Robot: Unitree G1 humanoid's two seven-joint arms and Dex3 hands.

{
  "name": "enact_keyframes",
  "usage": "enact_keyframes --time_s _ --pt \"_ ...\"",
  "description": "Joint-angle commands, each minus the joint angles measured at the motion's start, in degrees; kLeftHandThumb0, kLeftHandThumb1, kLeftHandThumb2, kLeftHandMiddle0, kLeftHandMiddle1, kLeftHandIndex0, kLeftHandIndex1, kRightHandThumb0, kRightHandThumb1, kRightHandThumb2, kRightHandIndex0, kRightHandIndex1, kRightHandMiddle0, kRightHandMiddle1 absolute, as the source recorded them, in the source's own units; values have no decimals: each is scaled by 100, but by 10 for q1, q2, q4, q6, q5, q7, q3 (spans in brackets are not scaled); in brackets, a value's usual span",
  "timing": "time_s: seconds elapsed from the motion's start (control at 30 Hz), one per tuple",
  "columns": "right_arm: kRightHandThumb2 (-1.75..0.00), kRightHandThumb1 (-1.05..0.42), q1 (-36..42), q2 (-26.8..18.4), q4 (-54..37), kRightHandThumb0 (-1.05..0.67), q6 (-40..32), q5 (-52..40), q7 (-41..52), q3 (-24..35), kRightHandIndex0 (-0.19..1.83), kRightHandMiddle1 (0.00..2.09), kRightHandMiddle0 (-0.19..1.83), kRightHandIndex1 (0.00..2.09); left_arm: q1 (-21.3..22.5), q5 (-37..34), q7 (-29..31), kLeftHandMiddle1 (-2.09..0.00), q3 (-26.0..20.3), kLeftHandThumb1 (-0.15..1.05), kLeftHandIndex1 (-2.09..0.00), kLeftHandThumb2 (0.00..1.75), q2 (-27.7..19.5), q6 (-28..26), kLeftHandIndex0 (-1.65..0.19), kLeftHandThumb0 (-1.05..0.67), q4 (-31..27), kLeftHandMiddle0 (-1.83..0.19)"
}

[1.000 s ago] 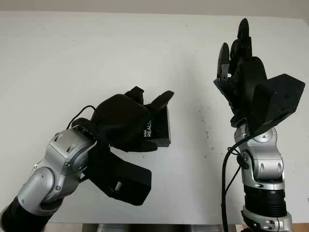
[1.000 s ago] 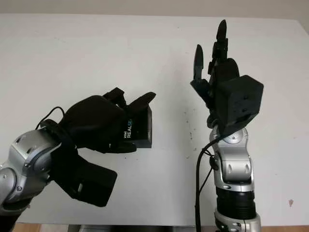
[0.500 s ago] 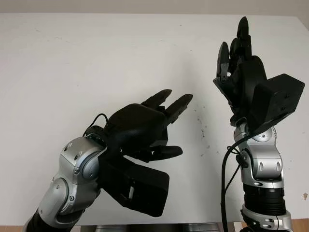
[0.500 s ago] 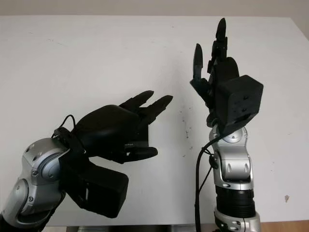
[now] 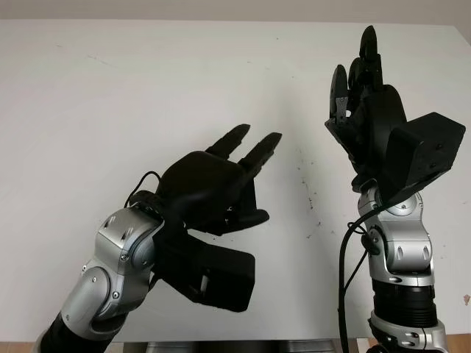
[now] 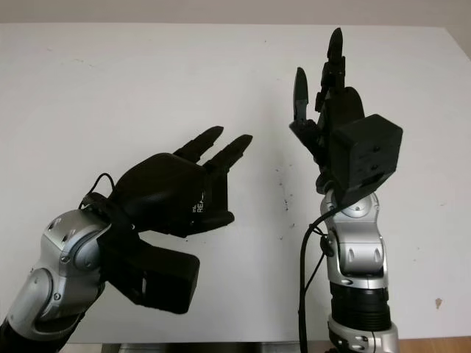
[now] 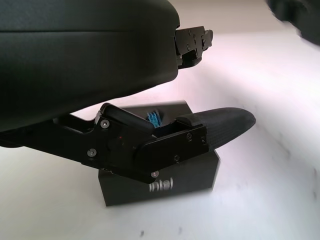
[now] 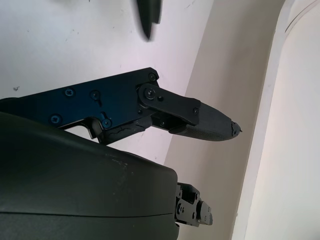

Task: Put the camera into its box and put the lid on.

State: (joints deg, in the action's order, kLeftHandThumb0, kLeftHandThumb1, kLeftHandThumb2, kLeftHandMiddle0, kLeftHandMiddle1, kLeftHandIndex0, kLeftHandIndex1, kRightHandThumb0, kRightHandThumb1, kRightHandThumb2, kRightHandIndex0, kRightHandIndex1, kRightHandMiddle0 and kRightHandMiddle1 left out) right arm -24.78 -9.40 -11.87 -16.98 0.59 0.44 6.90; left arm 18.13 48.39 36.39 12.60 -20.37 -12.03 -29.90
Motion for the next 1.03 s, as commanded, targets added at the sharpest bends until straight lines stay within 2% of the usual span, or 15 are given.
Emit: enact_keyframes --time_s 0.0,0.07,0.1,0.23,0.33,0.53,0.87,1.0 --pt "-69 -105 5 -10 -10 -68 5 0 3 4 -18 3 -17 4 -9 -82 -17 0 -56 105 0 64 30 -22 19 -77 12 19" --pt "-68 -105 4 -12 -7 -69 8 -2 7 6 -17 3 -17 4 -4 -183 -33 0 -116 105 0 56 61 -55 19 -78 27 19" --pt "-68 -105 4 -11 -5 -69 10 -9 12 9 -17 3 -17 4 0 -222 -47 0 -142 105 0 58 71 -61 19 -78 37 19" --pt "-66 -105 9 -13 0 -67 19 -32 38 9 -18 3 -17 4 20 -366 -125 0 -230 105 0 64 108 -39 19 -80 103 19" --pt "-71 -105 14 -11 1 -63 23 -37 53 -1 -19 3 -18 3 37 -445 -169 0 -264 105 0 59 125 -31 19 -79 140 19" --pt "-73 -105 24 0 18 -67 54 -30 65 -34 -17 3 -17 3 68 -515 -234 0 -278 105 0 64 129 -3 19 -80 208 19" --pt "-71 -105 40 27 40 -76 56 -18 41 -57 -19 0 -19 0 100 -556 -251 0 -274 105 0 72 98 51 19 -80 300 19" --pt "-70 -105 54 24 26 -79 35 -1 34 -67 -19 0 -19 0 95 -564 -257 0 -264 105 0 72 101 54 19 -80 305 19"
